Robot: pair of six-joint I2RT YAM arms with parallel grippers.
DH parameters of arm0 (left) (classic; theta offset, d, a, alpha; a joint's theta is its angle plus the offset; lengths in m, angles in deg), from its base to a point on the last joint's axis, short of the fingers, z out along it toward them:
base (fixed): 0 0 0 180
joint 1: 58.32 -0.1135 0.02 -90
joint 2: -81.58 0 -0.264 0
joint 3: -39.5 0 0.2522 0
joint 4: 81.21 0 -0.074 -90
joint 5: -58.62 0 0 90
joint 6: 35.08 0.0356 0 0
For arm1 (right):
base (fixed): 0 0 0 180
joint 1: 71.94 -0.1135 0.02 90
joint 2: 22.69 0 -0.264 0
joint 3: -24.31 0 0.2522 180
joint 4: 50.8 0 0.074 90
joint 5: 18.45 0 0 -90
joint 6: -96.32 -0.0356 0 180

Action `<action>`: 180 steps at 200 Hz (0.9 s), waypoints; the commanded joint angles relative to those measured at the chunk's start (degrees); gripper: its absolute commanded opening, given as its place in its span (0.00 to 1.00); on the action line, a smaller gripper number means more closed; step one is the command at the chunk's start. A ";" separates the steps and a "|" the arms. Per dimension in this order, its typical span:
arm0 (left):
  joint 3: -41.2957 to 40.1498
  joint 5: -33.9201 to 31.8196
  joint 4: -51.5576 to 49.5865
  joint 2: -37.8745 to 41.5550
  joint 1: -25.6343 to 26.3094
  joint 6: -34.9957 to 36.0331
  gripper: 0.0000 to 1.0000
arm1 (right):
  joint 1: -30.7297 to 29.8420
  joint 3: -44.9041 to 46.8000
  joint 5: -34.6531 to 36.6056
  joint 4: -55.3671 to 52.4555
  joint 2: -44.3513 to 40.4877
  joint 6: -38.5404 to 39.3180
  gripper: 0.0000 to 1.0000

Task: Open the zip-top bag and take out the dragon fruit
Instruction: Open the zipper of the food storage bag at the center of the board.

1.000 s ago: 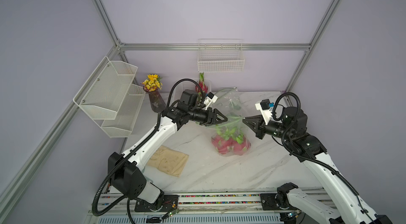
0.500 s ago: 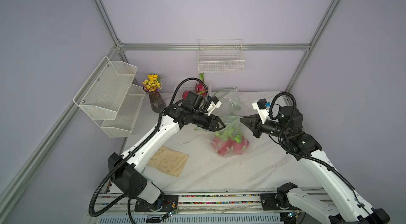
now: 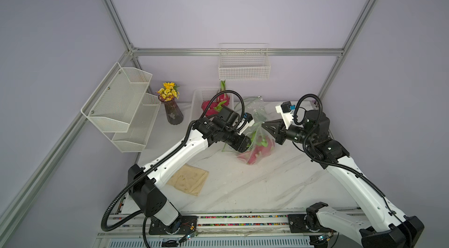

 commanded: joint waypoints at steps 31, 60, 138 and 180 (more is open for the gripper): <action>-2.85 -9.59 12.11 0.64 0.46 -3.26 0.54 | -1.03 -0.28 -1.45 5.80 -0.63 -0.97 0.00; -2.87 -10.08 12.62 -1.18 0.49 -3.94 0.49 | -1.03 -0.18 0.35 4.24 -1.04 -1.11 0.06; -1.99 -9.02 13.05 -2.35 0.21 -6.57 0.01 | -0.98 -1.33 6.55 -2.56 -2.35 -0.56 0.23; -0.91 -10.12 12.72 -3.56 -0.49 -9.77 0.00 | -1.06 -5.48 10.02 -7.97 -3.02 -8.30 0.32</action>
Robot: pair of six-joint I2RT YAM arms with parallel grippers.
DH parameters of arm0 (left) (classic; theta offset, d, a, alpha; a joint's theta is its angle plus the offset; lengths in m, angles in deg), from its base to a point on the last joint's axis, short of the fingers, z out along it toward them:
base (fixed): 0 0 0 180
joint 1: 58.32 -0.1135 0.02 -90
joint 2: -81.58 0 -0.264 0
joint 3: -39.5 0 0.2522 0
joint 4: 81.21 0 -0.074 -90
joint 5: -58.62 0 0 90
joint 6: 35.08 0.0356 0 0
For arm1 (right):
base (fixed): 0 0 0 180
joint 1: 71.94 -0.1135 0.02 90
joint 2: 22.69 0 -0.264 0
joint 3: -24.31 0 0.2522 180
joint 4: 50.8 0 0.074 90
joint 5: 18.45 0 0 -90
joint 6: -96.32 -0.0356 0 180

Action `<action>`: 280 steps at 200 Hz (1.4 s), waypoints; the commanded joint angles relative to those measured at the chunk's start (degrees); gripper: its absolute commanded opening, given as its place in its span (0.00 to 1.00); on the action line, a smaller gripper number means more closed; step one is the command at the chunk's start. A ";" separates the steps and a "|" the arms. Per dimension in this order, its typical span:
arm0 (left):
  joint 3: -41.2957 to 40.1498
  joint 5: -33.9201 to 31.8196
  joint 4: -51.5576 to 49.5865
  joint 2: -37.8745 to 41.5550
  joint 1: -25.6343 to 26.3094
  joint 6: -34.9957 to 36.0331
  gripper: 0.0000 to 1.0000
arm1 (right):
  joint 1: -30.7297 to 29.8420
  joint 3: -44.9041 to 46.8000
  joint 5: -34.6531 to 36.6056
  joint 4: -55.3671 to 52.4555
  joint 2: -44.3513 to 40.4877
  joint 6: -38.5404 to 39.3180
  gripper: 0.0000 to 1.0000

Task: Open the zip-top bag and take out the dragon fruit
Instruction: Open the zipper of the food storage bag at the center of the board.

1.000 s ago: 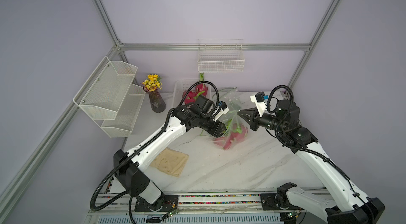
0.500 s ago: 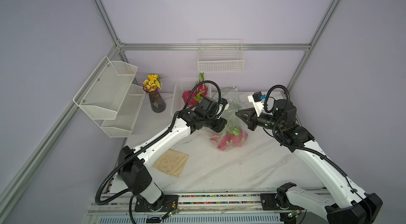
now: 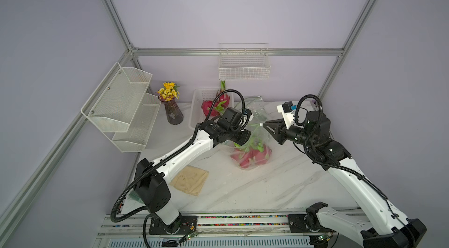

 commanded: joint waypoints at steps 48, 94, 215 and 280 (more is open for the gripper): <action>4.30 -3.28 2.42 -1.98 -0.93 -13.29 0.00 | -1.26 -9.51 5.07 -12.89 0.90 -24.54 0.59; 5.35 -5.69 2.87 -2.48 -0.93 -18.16 0.00 | -10.11 -10.91 12.03 -15.65 5.65 -33.06 0.67; 2.92 -6.94 4.04 -0.70 -0.93 -19.20 0.00 | -14.67 -11.48 22.88 -14.54 9.76 -46.04 0.60; 1.40 -5.42 5.50 0.46 -0.92 -19.82 0.00 | -14.67 -11.18 24.09 -14.11 11.61 -47.24 0.53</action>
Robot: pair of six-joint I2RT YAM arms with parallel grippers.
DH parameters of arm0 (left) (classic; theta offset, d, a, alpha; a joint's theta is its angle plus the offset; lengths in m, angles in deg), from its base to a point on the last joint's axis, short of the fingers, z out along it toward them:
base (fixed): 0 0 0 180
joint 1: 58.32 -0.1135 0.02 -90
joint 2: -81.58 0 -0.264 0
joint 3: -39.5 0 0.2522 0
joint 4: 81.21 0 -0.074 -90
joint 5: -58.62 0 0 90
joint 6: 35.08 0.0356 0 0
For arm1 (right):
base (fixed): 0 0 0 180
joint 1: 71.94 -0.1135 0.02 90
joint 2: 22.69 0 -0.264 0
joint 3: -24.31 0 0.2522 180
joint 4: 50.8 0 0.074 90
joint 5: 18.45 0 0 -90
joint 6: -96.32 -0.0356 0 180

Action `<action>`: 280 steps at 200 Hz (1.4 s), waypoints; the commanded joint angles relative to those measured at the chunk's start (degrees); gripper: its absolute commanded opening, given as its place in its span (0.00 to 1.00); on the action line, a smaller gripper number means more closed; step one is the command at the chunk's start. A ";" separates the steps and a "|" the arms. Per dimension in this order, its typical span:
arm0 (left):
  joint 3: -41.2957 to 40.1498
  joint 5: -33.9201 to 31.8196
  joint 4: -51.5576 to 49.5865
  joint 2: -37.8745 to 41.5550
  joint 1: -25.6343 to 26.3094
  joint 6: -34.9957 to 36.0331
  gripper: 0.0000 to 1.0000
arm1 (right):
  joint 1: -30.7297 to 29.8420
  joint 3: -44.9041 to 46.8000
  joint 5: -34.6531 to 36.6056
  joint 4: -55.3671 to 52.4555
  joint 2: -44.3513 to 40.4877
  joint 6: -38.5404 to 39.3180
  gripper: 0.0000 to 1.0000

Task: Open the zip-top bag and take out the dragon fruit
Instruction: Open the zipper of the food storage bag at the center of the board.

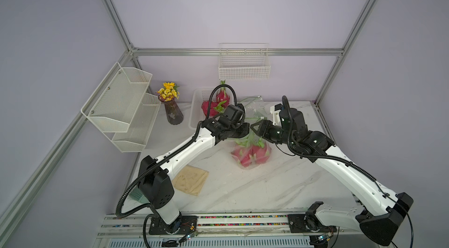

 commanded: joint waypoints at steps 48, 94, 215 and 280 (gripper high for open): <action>-0.44 0.21 2.67 3.35 -0.17 -1.33 0.00 | -0.42 -0.53 0.84 -0.95 3.17 -1.55 0.49; -0.61 0.39 2.89 3.50 -0.14 -1.46 0.00 | -0.68 -0.20 0.25 -0.23 3.54 -1.69 0.31; 4.66 15.08 1.40 3.93 -0.66 10.05 0.26 | -0.73 -19.70 -1.42 -24.63 4.23 9.94 0.00; 5.45 19.30 1.22 2.34 -0.15 9.10 0.34 | -0.68 -31.41 0.60 -40.93 6.96 19.51 0.00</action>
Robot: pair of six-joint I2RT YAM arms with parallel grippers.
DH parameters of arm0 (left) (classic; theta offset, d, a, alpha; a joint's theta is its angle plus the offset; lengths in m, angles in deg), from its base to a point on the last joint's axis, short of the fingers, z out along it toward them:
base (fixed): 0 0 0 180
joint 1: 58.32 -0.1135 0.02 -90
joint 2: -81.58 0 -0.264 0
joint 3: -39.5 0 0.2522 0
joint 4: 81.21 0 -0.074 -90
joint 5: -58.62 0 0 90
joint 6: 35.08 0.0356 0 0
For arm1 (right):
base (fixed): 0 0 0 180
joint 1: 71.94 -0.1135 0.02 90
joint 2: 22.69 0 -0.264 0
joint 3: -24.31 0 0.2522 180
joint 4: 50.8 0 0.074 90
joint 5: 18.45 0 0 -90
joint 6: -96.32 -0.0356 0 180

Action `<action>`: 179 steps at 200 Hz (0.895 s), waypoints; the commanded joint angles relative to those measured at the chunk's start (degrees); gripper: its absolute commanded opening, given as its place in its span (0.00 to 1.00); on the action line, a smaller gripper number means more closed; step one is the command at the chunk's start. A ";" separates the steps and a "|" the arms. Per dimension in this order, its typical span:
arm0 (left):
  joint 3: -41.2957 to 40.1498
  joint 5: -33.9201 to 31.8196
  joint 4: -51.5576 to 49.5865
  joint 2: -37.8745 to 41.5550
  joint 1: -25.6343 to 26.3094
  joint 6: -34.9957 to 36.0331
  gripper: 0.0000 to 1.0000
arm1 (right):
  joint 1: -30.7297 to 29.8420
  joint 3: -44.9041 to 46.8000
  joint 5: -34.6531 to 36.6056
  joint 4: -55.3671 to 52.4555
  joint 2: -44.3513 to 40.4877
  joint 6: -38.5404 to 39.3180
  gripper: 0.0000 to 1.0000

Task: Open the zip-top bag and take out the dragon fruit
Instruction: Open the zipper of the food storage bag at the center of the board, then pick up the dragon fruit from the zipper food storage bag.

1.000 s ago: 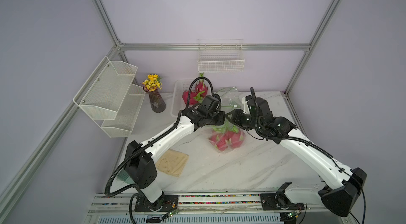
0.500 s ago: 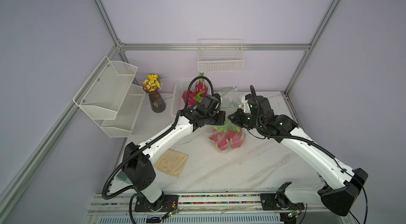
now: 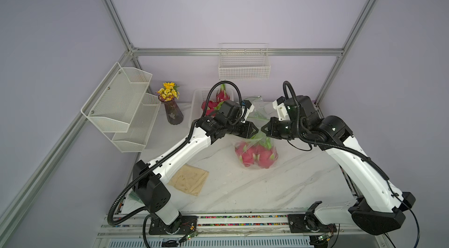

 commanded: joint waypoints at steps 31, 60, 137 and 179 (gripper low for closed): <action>2.28 4.32 -0.62 -0.40 0.42 1.48 0.38 | -0.21 -6.20 1.32 -11.97 3.97 11.99 0.00; 1.46 4.66 -3.98 -0.43 0.42 5.33 0.43 | -0.20 -6.12 -0.25 -12.69 7.90 17.77 0.00; -2.47 2.65 -8.85 2.07 -3.28 10.98 0.43 | -0.12 -14.85 -5.80 -8.99 20.40 25.87 0.00; -3.62 -0.81 -11.71 3.32 -5.71 10.62 0.43 | -0.20 -17.46 -11.09 -5.90 22.80 24.37 0.00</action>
